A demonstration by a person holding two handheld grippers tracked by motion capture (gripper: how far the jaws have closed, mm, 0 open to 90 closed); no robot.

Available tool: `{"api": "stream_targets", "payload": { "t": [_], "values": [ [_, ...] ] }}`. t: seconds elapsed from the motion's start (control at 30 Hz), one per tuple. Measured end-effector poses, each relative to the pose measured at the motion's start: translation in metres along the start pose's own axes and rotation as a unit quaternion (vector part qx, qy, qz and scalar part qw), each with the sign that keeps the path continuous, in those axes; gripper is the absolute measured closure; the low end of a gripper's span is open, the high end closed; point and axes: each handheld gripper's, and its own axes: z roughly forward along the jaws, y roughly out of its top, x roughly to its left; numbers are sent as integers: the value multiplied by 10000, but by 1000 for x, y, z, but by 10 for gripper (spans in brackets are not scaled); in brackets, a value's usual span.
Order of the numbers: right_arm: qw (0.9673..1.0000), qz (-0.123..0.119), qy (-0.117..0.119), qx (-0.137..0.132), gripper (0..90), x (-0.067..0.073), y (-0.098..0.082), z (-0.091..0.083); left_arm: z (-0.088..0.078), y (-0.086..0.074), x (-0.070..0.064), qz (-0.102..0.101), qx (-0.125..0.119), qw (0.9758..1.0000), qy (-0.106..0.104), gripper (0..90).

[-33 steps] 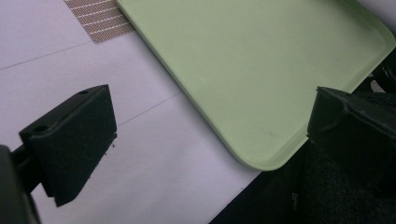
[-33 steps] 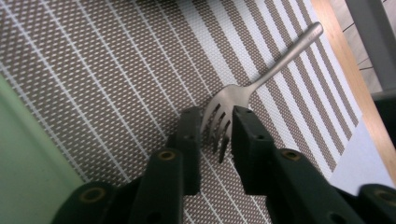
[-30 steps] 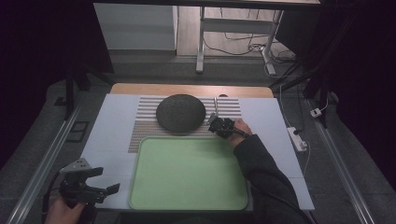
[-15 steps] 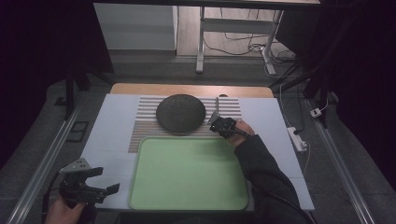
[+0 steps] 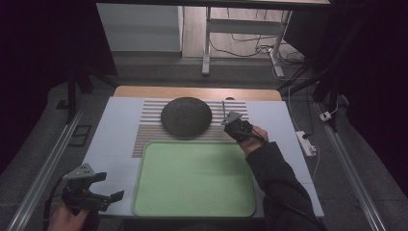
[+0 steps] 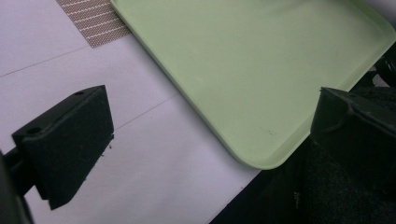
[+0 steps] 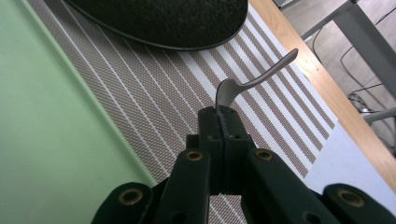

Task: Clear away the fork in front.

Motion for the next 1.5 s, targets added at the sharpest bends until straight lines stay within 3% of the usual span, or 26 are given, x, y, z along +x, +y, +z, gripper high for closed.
{"api": "stream_targets", "payload": {
  "t": [0.1, 0.13, 0.27, 0.5, 0.77, 1.0, 1.07, 1.23, 1.37, 1.5],
  "values": [
    [9997, 171, 92, -119, 900, -2, -1, -7, 1, 1, -1, 35, -29, 10000, -32, 0],
    [9989, 371, 195, -225, 900, -3, -2, -14, 2, 2, -3, 143, -27, 9999, -73, 0],
    [9960, 668, 429, -403, 900, -3, -6, -27, 8, 7, -7, 281, 75, 9994, -168, 0],
    [9898, 985, 777, -669, 900, 3, -16, -53, 15, 16, -11, 473, -11, 9985, -283, 0],
    [9828, 1098, 1107, -988, 900, 15, -24, -82, 27, 26, -13, 609, -4, 9970, -476, 0],
    [9725, 1231, 1534, -1247, 900, 28, -31, -99, 38, 36, -12, 633, 42, 9961, -620, 0],
    [9705, 1213, 1628, -1301, 900, 33, -31, -102, 42, 41, -14, 718, 72, 9953, -643, 0],
    [9655, 1103, 1889, -1414, 900, 45, -32, -111, 54, 57, -17, 913, 192, 9932, -701, 0],
    [9593, 1069, 2132, -1515, 900, 54, -33, -117, 63, 70, -19, 1093, 303, 9906, -771, 0],
    [9525, 1071, 2404, -1532, 900, 63, -36, -120, 73, 85, -24, 1301, 398, 9863, -938, 0]
  ]
}}
